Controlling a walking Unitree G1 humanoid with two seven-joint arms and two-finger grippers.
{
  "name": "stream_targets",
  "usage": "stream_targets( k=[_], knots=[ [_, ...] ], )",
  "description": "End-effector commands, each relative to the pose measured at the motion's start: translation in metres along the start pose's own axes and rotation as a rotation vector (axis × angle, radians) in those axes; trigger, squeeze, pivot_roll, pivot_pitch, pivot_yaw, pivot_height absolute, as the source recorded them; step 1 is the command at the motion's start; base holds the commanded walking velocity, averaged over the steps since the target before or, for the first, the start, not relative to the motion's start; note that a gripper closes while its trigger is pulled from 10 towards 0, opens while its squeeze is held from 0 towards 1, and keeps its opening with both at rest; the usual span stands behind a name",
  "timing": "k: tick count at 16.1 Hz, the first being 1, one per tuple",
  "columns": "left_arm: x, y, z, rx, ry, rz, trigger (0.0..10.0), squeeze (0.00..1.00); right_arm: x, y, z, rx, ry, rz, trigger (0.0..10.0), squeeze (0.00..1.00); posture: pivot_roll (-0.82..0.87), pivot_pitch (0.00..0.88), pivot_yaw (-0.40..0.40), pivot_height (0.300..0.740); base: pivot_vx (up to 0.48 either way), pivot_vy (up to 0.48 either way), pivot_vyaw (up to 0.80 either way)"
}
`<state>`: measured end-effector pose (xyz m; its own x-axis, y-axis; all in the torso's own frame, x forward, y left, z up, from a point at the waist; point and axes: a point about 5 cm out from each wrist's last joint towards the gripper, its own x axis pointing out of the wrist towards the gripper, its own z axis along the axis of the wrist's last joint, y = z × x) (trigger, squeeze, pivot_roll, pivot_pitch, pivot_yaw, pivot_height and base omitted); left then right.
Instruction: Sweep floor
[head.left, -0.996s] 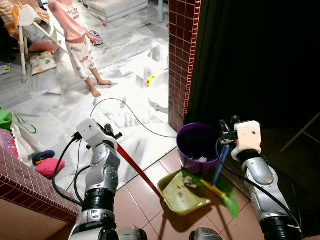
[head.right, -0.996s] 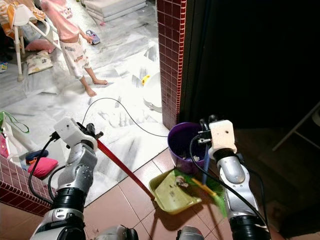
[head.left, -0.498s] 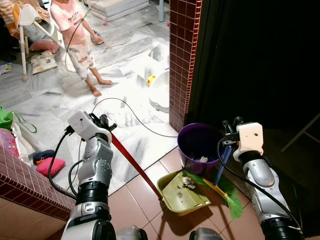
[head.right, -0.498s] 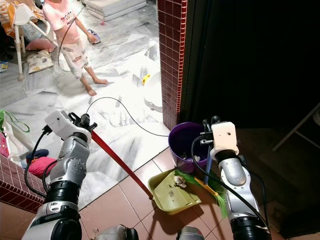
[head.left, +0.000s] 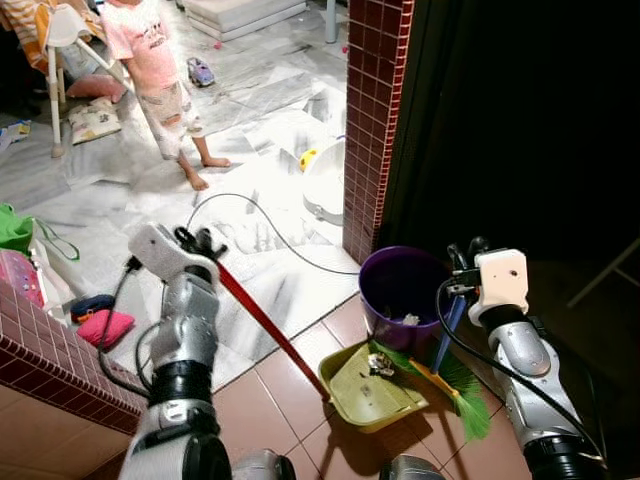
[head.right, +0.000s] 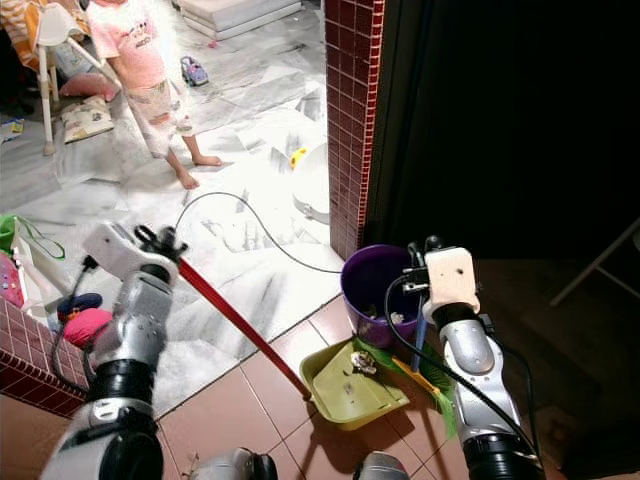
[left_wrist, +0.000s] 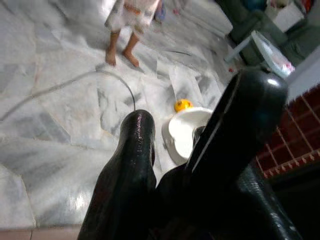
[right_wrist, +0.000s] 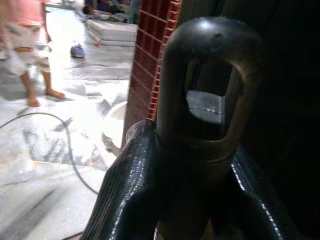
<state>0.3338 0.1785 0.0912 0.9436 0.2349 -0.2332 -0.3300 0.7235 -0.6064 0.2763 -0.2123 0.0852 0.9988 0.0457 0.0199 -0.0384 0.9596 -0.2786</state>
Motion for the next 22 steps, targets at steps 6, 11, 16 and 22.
stream_targets(
  k=[6, 11, 16, 22],
  knots=[
    [-0.009, -0.028, 0.002, 0.239, -0.129, -0.197, 10.0, 0.00, 0.007, 0.016, -0.011, 0.122, 0.092, 0.051, 10.0, 0.00, -0.17, 0.000, 0.068, 0.740, 0.000, 0.000, 0.00],
    [-0.019, -0.026, -0.026, 0.345, -0.103, -0.234, 10.0, 0.00, 0.008, 0.041, -0.006, 0.145, 0.066, 0.140, 10.0, 0.00, -0.17, 0.000, 0.069, 0.740, 0.000, 0.000, 0.00],
    [-0.027, -0.002, -0.057, 0.553, -0.028, -0.261, 10.0, 0.00, 0.014, 0.046, -0.005, 0.166, 0.069, 0.139, 10.0, 0.00, -0.17, 0.000, 0.077, 0.740, 0.000, 0.000, 0.00],
    [-0.028, 0.009, -0.062, 0.625, -0.040, -0.211, 10.0, 0.00, 0.018, 0.058, -0.001, 0.192, 0.052, 0.164, 10.0, 0.00, -0.16, 0.000, 0.080, 0.740, 0.000, 0.000, 0.00]
  ],
)
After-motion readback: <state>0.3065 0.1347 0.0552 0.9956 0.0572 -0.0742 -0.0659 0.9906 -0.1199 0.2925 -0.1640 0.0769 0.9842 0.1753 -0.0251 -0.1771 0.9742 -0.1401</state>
